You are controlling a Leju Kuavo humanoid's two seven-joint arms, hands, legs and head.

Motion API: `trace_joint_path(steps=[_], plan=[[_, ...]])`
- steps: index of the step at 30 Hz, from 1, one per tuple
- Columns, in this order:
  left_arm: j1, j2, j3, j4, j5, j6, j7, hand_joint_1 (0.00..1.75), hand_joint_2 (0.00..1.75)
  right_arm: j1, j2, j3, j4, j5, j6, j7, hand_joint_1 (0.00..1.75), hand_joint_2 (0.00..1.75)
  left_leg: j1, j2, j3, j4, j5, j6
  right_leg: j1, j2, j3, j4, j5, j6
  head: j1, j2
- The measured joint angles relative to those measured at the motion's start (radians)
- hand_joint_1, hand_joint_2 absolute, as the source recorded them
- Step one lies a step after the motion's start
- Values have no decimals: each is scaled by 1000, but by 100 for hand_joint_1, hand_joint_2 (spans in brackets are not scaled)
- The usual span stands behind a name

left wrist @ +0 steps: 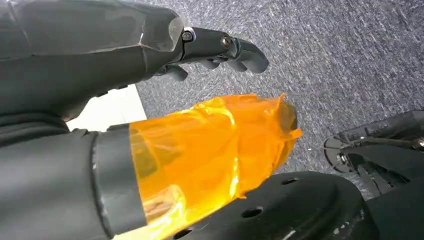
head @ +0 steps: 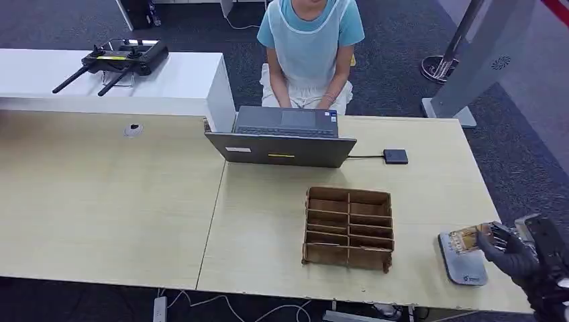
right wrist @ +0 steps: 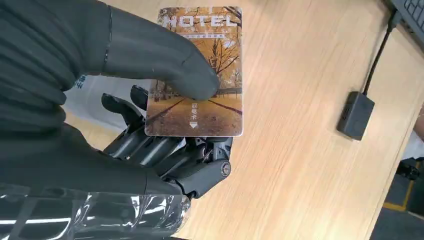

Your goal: Pass the card to the sensor for recognition and then transmit it.

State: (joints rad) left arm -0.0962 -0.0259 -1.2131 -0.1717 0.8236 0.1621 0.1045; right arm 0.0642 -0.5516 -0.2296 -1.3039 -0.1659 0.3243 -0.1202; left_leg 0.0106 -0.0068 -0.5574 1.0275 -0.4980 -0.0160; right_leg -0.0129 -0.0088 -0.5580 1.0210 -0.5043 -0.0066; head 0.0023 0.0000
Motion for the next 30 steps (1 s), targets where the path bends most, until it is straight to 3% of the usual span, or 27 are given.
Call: trace_joint_path(steps=[14,30], plan=[[0,2,-2,0,3,-3,0,0,0,-15,5,8,46,24,-18,-4,175,175,0,0,0,0,0,0,0,0,0,0,0,0,0,0],[-1,2,-22,0,12,-3,0,0,0,-44,37,21,105,180,-77,-3,175,175,0,0,0,0,0,0,0,0,0,0,0,0,0,0]])
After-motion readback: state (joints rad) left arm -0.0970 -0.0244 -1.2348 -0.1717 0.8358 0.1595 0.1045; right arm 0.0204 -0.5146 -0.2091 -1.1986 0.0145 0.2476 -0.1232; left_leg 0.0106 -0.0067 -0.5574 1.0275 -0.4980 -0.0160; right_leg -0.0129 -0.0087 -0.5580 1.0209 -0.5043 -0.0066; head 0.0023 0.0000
